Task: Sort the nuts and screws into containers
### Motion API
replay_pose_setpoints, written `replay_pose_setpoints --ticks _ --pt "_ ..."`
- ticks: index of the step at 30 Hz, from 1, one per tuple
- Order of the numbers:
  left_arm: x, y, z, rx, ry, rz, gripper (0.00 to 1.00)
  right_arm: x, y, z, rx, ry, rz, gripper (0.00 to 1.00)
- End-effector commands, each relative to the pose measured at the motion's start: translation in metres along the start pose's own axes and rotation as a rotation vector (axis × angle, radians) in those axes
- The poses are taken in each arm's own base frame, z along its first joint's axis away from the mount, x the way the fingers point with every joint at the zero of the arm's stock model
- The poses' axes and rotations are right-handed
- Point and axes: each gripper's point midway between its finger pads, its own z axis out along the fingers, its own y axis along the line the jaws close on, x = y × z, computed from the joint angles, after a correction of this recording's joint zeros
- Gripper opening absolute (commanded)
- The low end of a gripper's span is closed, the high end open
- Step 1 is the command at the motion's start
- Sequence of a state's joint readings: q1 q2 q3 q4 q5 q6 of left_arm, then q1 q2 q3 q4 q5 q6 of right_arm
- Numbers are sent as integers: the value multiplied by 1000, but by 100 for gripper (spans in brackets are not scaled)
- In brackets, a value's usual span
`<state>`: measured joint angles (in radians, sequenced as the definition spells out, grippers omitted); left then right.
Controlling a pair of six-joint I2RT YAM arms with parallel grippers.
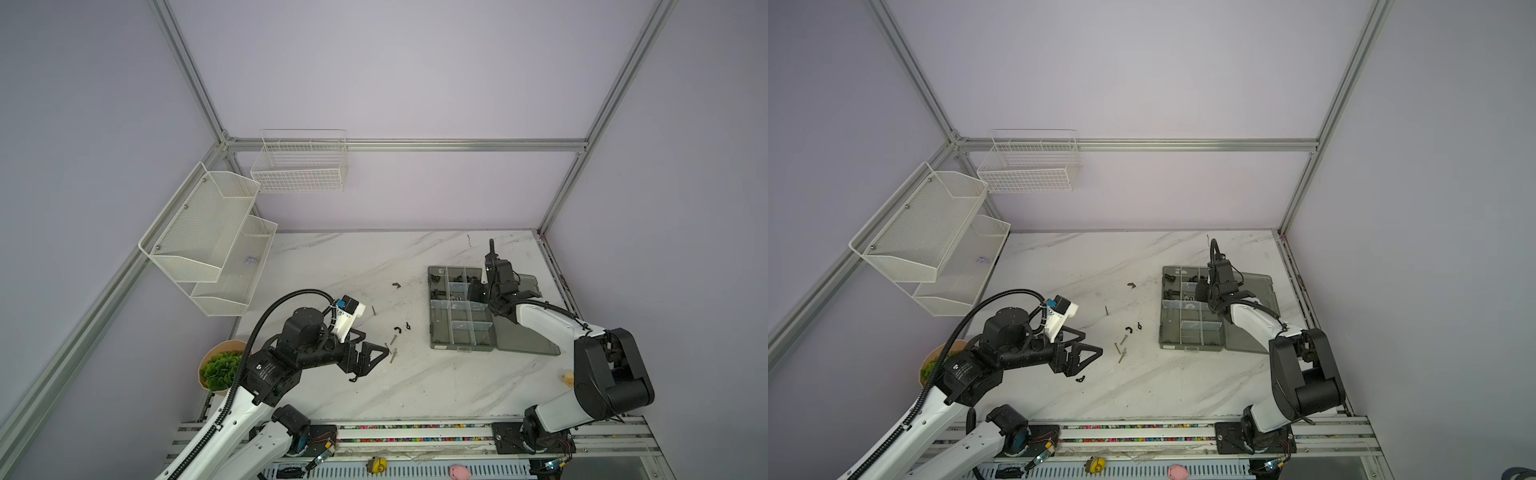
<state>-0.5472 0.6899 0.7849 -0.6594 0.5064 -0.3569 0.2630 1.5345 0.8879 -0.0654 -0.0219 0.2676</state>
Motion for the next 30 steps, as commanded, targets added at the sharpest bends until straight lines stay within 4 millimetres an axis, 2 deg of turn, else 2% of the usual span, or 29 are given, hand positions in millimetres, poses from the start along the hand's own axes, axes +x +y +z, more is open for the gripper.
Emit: replay_pose_setpoints --ticks 1,8,13,16,20,24,25,27,30 --pt "8 4 6 7 6 -4 100 11 -9 6 26 48 -20 2" --pt "8 5 6 -3 6 -4 100 6 -26 12 77 46 -18 2" --pt "8 6 7 -5 9 -6 100 5 -26 11 73 43 -24 5" --pt "8 7 7 -11 8 -5 100 0 -19 4 33 18 -56 13" --pt "7 8 6 -17 5 -4 100 -10 0 -15 -44 -35 -89 23" --pt "8 8 6 -19 5 -5 100 -14 3 -28 -35 -56 -109 25" --pt "7 8 5 -19 2 -4 100 -16 10 -33 -58 -70 -118 25" --pt "7 8 5 -22 -1 -2 100 -16 37 -42 -133 -95 -126 25" --pt "8 12 6 -40 7 -9 99 -2 96 -59 -251 -114 -175 26"
